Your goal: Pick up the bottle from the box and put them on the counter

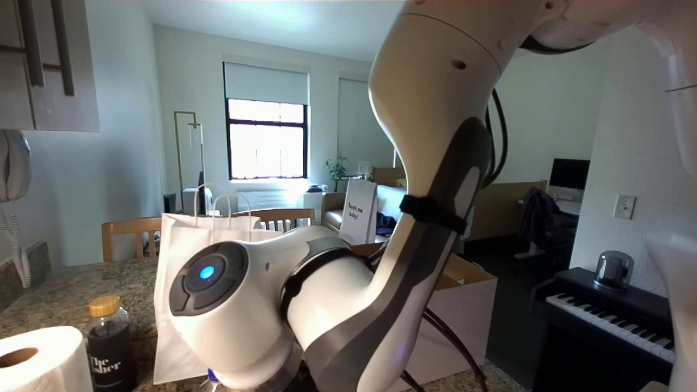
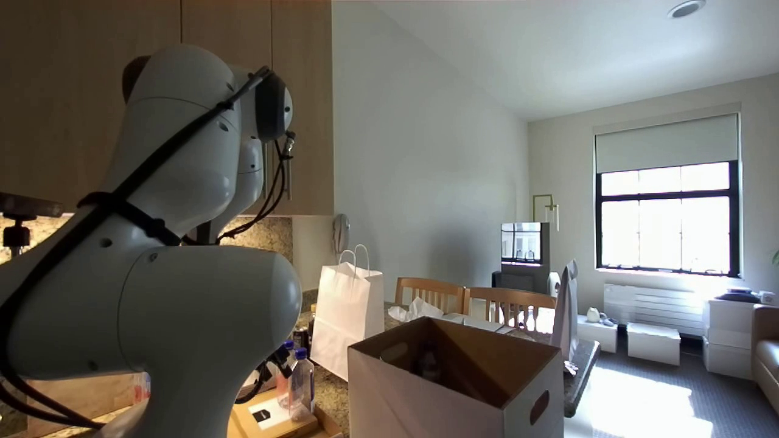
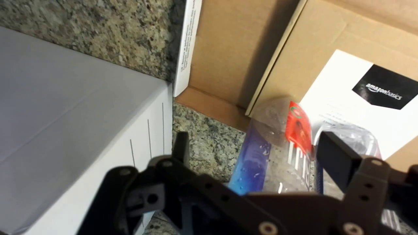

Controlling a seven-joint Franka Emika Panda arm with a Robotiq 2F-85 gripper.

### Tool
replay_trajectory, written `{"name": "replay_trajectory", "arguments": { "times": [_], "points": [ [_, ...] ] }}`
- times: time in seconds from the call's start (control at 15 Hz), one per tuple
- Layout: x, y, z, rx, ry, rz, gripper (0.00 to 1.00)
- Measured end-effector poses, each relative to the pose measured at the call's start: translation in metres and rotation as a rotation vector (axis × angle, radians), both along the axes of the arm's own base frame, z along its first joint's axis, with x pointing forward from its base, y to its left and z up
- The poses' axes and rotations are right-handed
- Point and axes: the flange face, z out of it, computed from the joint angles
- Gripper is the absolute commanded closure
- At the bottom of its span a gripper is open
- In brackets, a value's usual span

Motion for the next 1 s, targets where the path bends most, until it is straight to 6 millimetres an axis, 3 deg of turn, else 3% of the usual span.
{"name": "replay_trajectory", "arguments": {
  "times": [0.27, 0.47, 0.73, 1.0],
  "points": [
    [-0.017, 0.01, 0.024, -0.048, -0.02, -0.021, 0.0],
    [-0.027, 0.023, 0.058, -0.038, -0.055, -0.029, 0.0],
    [-0.012, 0.023, 0.133, 0.049, -0.093, -0.099, 0.0],
    [0.024, -0.011, 0.228, 0.15, -0.108, -0.191, 0.0]
  ]
}}
